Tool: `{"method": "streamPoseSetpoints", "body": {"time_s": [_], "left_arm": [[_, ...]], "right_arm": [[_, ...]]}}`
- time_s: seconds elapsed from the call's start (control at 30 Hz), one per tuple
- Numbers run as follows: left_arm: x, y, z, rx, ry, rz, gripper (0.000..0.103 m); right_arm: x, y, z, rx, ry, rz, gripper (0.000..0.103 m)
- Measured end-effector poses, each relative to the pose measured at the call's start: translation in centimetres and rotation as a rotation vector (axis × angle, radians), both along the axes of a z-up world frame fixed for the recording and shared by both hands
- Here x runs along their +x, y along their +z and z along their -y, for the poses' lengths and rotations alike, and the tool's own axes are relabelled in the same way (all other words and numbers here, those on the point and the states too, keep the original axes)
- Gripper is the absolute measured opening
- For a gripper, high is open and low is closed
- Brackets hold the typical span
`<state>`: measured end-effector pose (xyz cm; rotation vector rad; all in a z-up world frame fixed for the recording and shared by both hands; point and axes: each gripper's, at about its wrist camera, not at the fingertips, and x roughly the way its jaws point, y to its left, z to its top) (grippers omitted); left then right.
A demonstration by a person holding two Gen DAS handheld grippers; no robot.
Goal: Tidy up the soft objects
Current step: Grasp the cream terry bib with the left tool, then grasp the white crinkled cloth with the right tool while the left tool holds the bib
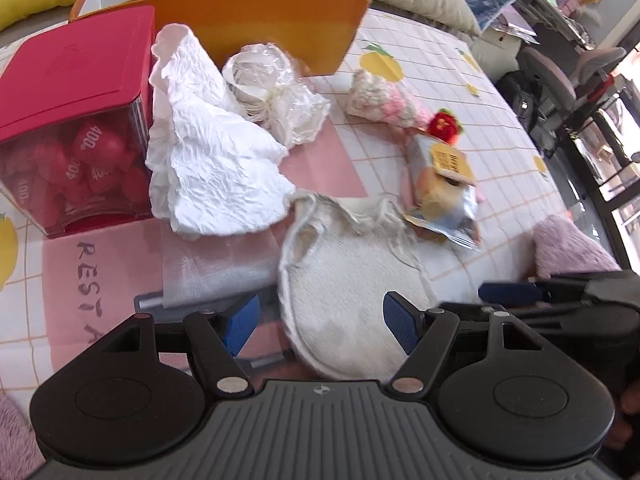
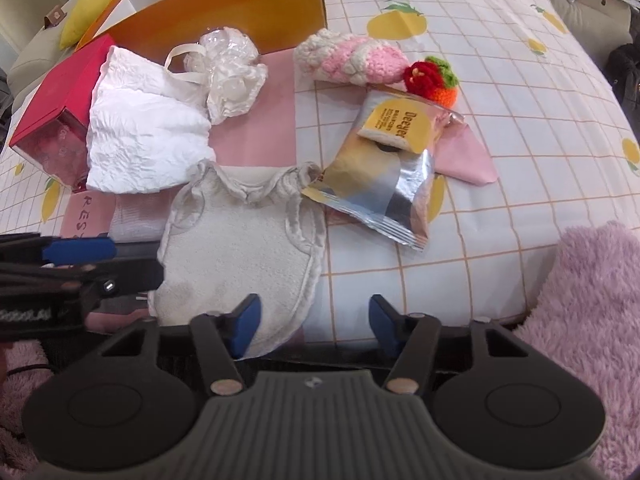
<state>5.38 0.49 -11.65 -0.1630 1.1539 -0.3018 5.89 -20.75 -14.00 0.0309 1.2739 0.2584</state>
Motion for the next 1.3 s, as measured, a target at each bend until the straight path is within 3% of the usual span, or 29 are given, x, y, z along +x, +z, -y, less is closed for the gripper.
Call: {"method": "streamPoseSetpoints", "body": {"time_s": [0.07, 0.13, 0.33, 0.57, 0.7, 0.9, 0.97, 1.0, 1.03, 1.17, 1.3], "left_arm": [[0.5, -0.8, 0.0, 0.012, 0.013, 0.011, 0.083], [0.9, -1.5, 0.0, -0.013, 0.010, 0.008, 0.083], [1.6, -3.4, 0.7, -0.034, 0.003, -0.044, 0.083], [2.6, -3.8, 1.6, -0.137, 0.020, -0.106, 0.082], [2.8, -3.5, 2.9, -0.159, -0.002, -0.119, 0.060], [3.3, -4.0, 4.5, -0.110, 0.007, -0.141, 0.056], [3.4, -3.9, 5.2, -0.068, -0.001, -0.130, 0.039], [3.4, -3.9, 5.4, -0.034, -0.004, -0.122, 0.023], [3.3, -3.9, 5.4, -0.006, -0.014, -0.114, 0.015], [2.4, -3.5, 4.4, 0.004, -0.010, -0.087, 0.010], [1.2, -1.0, 2.7, -0.031, 0.001, -0.036, 0.009]], "right_arm": [[0.3, -0.4, 0.1, 0.017, -0.010, -0.010, 0.025], [0.8, -0.8, 0.5, 0.040, -0.042, -0.022, 0.019], [2.0, -2.2, 1.1, 0.092, -0.096, -0.083, 0.017], [2.4, -3.3, 0.5, 0.118, -0.096, -0.130, 0.015], [2.3, -3.2, 0.3, 0.117, -0.088, -0.128, 0.015], [2.4, -3.2, -0.1, 0.109, -0.074, -0.123, 0.015], [2.4, -3.3, -0.2, 0.106, -0.069, -0.122, 0.015], [2.4, -3.3, -0.2, 0.104, -0.069, -0.121, 0.015], [2.4, -3.3, -0.1, 0.101, -0.069, -0.121, 0.015], [2.3, -3.0, 0.1, 0.108, -0.080, -0.114, 0.015], [1.8, -1.9, -0.3, 0.112, -0.044, -0.068, 0.018]]}}
